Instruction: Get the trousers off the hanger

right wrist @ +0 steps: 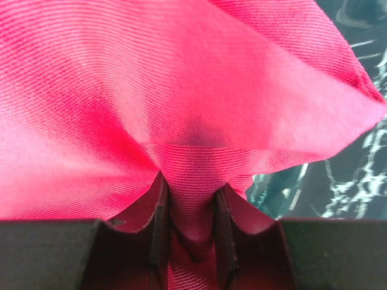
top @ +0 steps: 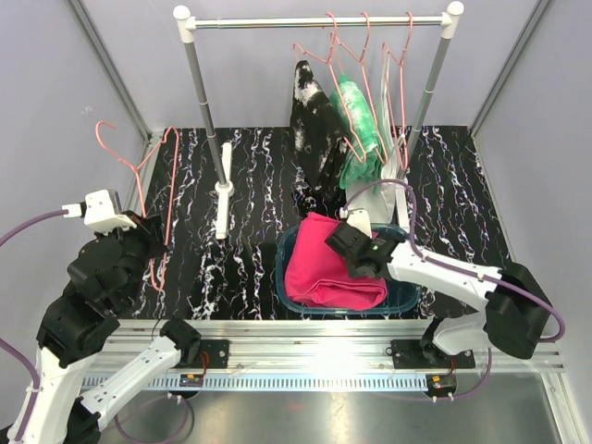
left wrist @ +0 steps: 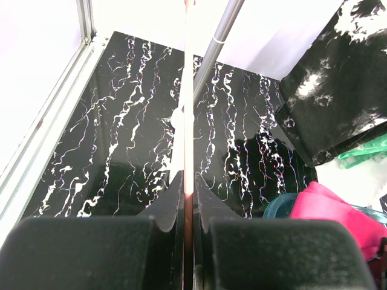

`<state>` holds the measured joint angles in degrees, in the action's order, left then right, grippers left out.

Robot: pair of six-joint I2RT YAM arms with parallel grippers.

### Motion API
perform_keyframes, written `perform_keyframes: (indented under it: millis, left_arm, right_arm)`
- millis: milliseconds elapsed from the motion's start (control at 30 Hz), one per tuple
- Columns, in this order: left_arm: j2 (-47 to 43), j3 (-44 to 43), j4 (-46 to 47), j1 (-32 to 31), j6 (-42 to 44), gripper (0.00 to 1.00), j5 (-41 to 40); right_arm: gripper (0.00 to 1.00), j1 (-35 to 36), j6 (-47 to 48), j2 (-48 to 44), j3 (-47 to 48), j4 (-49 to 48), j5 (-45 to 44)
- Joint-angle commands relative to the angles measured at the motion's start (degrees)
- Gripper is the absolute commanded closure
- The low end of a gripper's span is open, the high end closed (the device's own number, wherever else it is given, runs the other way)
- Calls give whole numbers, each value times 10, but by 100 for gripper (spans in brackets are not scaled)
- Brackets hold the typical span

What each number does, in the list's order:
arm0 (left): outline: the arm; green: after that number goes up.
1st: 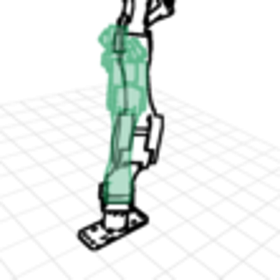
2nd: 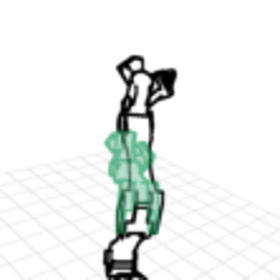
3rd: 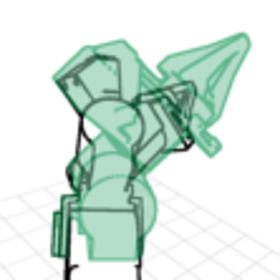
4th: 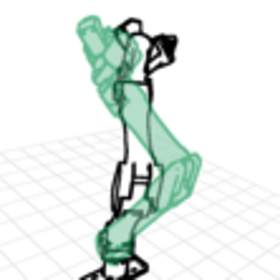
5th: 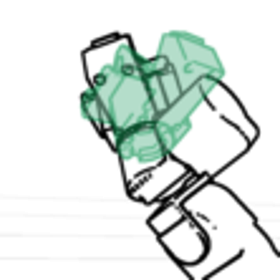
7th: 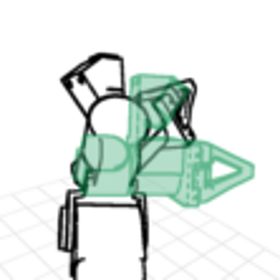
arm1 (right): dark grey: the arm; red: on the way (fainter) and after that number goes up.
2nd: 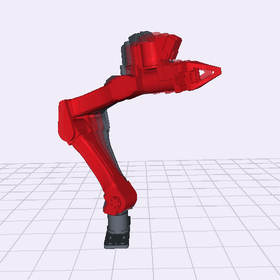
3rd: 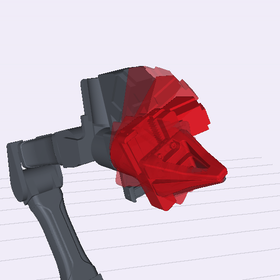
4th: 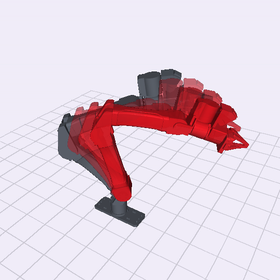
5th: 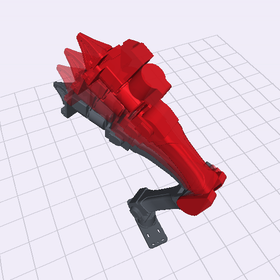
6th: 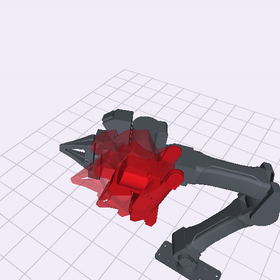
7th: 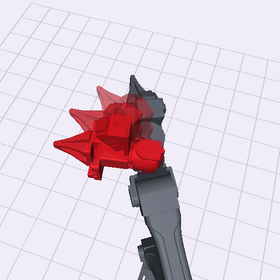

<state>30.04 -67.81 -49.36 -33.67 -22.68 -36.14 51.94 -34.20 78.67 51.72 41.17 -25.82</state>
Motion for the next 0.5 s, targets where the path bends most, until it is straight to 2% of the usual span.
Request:
perform_keyframes:
  millis: [0,133,233,300,467]
  left_arm:
    - [-5,-21,33,0,5,100,-3]
    - [-4,-23,33,-1,4,100,1]
    - [-5,-26,32,0,5,100,1]
    - [-5,-25,33,0,4,100,2]
    - [-2,-22,37,0,4,100,6]
  right_arm:
    - [100,-4,47,-21,47,42,-28]
    - [100,-8,88,15,120,130,-64]
    - [100,-12,130,34,138,154,-74]
    - [100,-24,161,35,131,150,-80]
    - [98,-39,234,42,101,102,-31]
